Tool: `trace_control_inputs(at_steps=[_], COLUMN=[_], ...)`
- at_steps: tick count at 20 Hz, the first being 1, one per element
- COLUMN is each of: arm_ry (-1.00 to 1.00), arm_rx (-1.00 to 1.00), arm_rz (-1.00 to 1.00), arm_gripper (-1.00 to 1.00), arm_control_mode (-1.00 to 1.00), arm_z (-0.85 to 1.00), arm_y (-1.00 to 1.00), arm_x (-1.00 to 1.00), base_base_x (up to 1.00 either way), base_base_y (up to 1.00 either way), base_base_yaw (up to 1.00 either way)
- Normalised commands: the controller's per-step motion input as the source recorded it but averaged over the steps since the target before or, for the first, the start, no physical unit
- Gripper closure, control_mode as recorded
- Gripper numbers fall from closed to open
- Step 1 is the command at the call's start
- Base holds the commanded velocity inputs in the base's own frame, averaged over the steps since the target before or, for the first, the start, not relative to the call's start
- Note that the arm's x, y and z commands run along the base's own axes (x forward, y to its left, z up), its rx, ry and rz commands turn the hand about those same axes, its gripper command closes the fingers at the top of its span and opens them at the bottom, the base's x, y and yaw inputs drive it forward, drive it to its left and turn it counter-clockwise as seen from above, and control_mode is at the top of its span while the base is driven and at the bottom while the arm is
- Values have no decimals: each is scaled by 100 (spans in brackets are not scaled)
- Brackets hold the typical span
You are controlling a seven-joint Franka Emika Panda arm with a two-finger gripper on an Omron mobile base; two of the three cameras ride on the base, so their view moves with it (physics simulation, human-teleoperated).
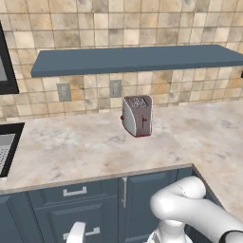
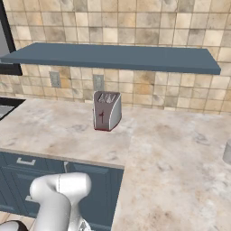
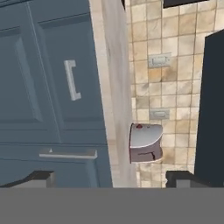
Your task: Take the tongs from the drawer on the left and place them on the dining counter next to the tray containing the kebab skewer.
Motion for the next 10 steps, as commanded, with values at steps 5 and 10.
trace_control_inputs(at_steps=[5,10], arm_ry=[8,-6], arm_rx=[-11,-12], arm_rz=[13,18], arm_gripper=[-100,-100], arm_control_mode=[-100,-100], arm_z=[-32,-6], arm_y=[0,0], arm_x=[-2,-3], base_base_x=[0,0], base_base_y=[0,0], base_base_yaw=[0,0])
